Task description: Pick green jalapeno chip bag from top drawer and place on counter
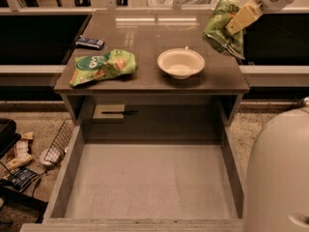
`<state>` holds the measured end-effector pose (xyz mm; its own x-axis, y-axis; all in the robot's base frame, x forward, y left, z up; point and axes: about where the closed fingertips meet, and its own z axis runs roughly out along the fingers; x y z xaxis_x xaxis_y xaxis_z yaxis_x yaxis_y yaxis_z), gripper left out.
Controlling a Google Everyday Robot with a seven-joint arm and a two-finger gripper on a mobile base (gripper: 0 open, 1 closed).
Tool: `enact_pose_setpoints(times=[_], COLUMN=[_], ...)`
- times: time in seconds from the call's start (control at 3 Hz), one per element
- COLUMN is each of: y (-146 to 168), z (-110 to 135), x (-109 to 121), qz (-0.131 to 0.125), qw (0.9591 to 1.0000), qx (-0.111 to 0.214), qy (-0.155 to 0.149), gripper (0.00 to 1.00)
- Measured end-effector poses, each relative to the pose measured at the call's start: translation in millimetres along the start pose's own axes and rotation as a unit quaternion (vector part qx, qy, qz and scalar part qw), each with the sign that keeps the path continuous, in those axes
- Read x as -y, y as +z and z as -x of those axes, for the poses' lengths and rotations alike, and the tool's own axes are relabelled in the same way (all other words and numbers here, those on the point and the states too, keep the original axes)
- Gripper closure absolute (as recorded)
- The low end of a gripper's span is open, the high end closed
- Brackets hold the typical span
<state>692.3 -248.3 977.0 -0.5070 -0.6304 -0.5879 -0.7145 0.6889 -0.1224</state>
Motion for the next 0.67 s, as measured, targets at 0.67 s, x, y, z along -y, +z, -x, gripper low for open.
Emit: enact_pose_setpoints(times=[0.67], y=[68.9], z=[68.0], x=[31.4], qz=[-0.006], qw=[0.9936], qx=[0.109], qy=[0.029], gripper=[1.00])
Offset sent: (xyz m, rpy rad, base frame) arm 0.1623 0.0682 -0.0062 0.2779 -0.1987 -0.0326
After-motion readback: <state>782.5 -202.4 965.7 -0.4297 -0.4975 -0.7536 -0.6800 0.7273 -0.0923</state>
